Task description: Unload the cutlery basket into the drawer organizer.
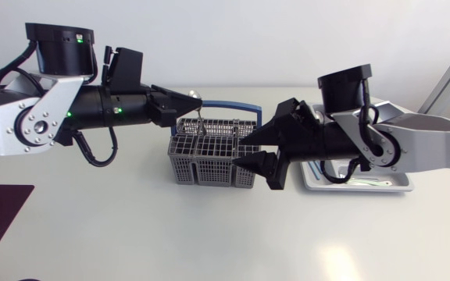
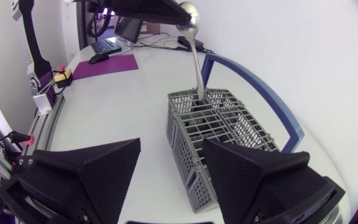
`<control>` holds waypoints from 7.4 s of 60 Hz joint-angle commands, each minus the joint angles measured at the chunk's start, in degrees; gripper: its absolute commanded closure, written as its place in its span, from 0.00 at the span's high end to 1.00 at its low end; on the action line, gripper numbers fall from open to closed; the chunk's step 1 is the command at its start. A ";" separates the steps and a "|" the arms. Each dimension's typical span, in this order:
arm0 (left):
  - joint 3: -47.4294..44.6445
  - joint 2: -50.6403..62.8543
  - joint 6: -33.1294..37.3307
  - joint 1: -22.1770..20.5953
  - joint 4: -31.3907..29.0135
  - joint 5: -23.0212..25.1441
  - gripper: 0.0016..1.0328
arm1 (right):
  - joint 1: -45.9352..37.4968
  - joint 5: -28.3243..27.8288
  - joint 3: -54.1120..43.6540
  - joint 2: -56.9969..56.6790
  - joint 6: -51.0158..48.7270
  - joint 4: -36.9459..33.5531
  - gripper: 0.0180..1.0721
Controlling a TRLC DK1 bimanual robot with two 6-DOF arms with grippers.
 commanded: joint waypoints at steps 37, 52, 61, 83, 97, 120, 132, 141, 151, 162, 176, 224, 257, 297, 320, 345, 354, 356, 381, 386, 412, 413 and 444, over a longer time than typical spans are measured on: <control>7.98 0.35 13.32 -7.59 -17.77 10.31 0.03 | -4.48 -7.67 -3.65 -7.54 -7.13 -7.63 0.70; 12.99 3.69 19.12 -10.58 -28.41 14.26 0.03 | -3.25 -10.65 -3.39 -11.05 -11.43 -13.08 0.69; 14.66 4.40 20.00 -12.25 -30.87 14.61 0.03 | -1.93 -10.92 -3.39 -12.28 -13.19 -15.54 0.65; 18.79 7.65 22.64 -13.75 -36.49 16.11 0.03 | 0.35 -11.62 -3.65 -13.25 -14.42 -17.03 0.35; 19.58 8.09 22.64 -13.66 -37.19 16.11 0.03 | 0.35 -11.62 -3.65 -13.86 -15.74 -18.35 0.16; 20.46 8.97 22.64 -13.75 -37.63 16.11 0.03 | 0.35 -11.62 -3.47 -13.34 -15.83 -18.35 0.05; 20.81 9.32 22.46 -13.39 -37.55 16.11 0.05 | 0.35 -11.71 -3.39 -12.72 -17.06 -20.02 0.05; 21.43 9.67 22.11 -12.69 -37.19 16.11 0.23 | 0.35 -11.71 -3.39 -12.55 -17.23 -20.55 0.05; 21.96 9.67 21.85 -12.34 -36.32 16.11 0.84 | 0.18 -11.71 -3.74 -11.93 -18.55 -21.96 0.05; 22.48 9.58 19.30 -10.93 -34.65 14.44 0.96 | -2.19 -10.92 -4.44 -11.93 -21.10 -23.71 0.05; 22.75 10.20 14.55 -8.30 -32.62 7.85 0.96 | -12.83 -5.29 -6.02 -13.51 -27.87 -26.35 0.05; 20.64 9.85 15.60 -8.21 -39.30 -8.06 0.96 | -47.90 14.66 -6.99 -3.40 -59.86 -18.70 0.05; 18.44 7.12 17.01 -8.03 -41.85 -9.91 0.96 | -35.42 40.76 -13.49 8.37 -63.11 8.37 0.05; 20.46 7.83 17.80 -7.68 -43.35 -9.91 0.96 | -33.92 49.29 -13.67 15.14 -64.96 18.21 0.36; 20.46 6.24 18.24 -6.54 -45.02 -10.00 0.96 | -34.01 47.00 -15.34 5.82 -64.52 12.67 0.61; 17.30 3.34 19.12 -3.11 -45.81 -12.98 0.96 | -26.80 33.55 -8.04 -6.83 -41.84 -8.51 0.65; 14.57 2.20 20.61 -1.53 -45.72 -15.00 0.96 | -23.38 27.67 -5.32 -6.66 -31.65 -9.48 0.65; 13.78 1.76 21.05 -1.35 -45.72 -15.71 0.96 | -22.76 26.08 -4.62 -6.48 -29.71 -10.18 0.65; 6.22 3.61 24.48 4.98 -38.69 -22.04 0.96 | -13.18 17.47 6.46 6.97 -13.28 -10.00 0.33; 6.05 5.98 25.10 6.91 -36.84 -22.04 0.96 | -12.21 16.86 9.88 11.36 -10.20 -9.74 0.21; 8.33 14.77 25.18 5.77 -33.24 -21.77 0.96 | -8.26 14.31 17.09 21.64 -3.96 -8.60 0.10; 8.42 14.77 25.18 5.68 -33.24 -21.68 0.96 | -8.08 14.31 17.00 21.64 -3.96 -8.60 0.10; 6.58 11.34 25.27 3.04 -34.21 -17.55 0.96 | -6.24 14.22 14.81 18.74 -2.82 -8.86 0.09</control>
